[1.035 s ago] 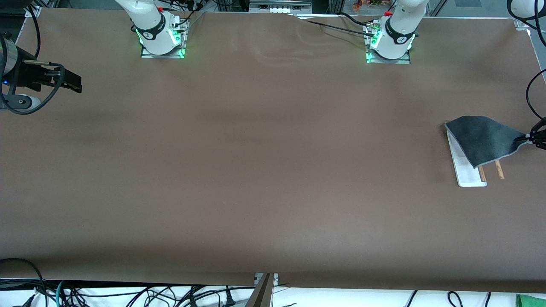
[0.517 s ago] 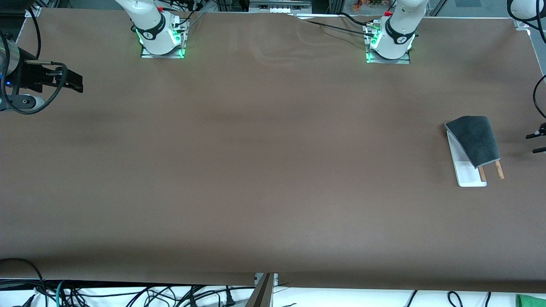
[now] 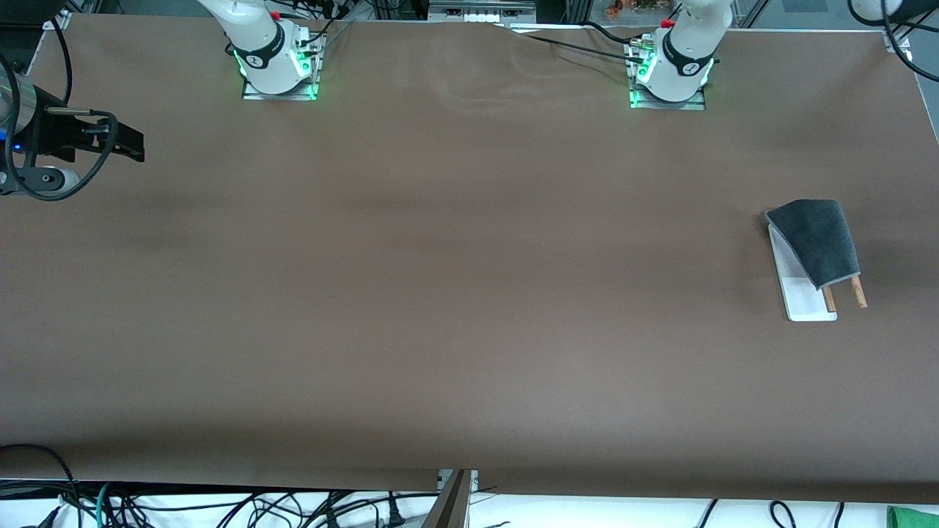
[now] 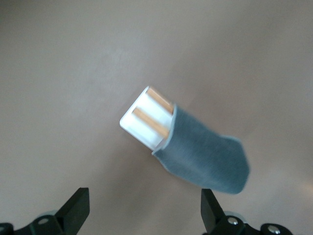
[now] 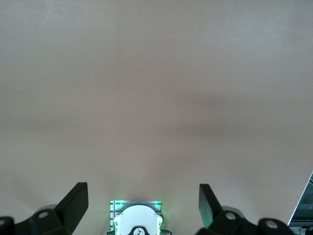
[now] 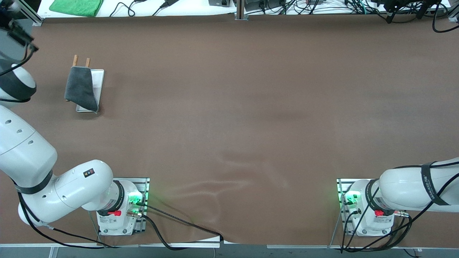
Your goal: Pass towel and hang on rack
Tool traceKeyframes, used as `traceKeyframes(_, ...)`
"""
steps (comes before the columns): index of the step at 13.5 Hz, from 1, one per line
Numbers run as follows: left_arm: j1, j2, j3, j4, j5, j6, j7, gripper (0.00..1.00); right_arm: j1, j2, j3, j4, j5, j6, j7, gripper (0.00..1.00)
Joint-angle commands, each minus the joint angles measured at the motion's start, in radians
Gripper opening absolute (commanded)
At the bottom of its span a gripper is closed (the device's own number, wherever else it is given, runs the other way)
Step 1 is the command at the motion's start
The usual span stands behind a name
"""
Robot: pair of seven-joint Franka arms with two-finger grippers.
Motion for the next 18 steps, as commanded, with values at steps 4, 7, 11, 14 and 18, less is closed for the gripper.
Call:
traceKeyframes(4, -0.242, -0.104, 0.010, -0.025, 0.064, -0.130, -0.437, 1.00, -0.002, -0.003, -0.002, 0.005, 0.017, -0.001, -0.010, 1.00)
traceKeyframes(7, -0.327, -0.130, 0.007, -0.026, 0.056, -0.196, -0.679, 1.00, -0.004, -0.003, -0.002, 0.005, 0.018, 0.003, -0.010, 1.00)
traceKeyframes(11, -0.453, -0.258, 0.014, -0.176, 0.059, -0.161, -0.984, 1.00, -0.004, -0.002, -0.003, 0.005, 0.018, 0.004, -0.010, 1.00)
traceKeyframes(14, -0.517, -0.468, -0.010, -0.478, 0.062, -0.025, -1.178, 1.00, -0.004, 0.005, -0.003, 0.007, 0.018, 0.004, -0.010, 1.00)
traceKeyframes(18, -0.525, -0.654, -0.118, -0.709, 0.077, 0.145, -1.434, 1.00, -0.004, 0.008, -0.003, 0.017, 0.018, 0.004, -0.010, 1.00)
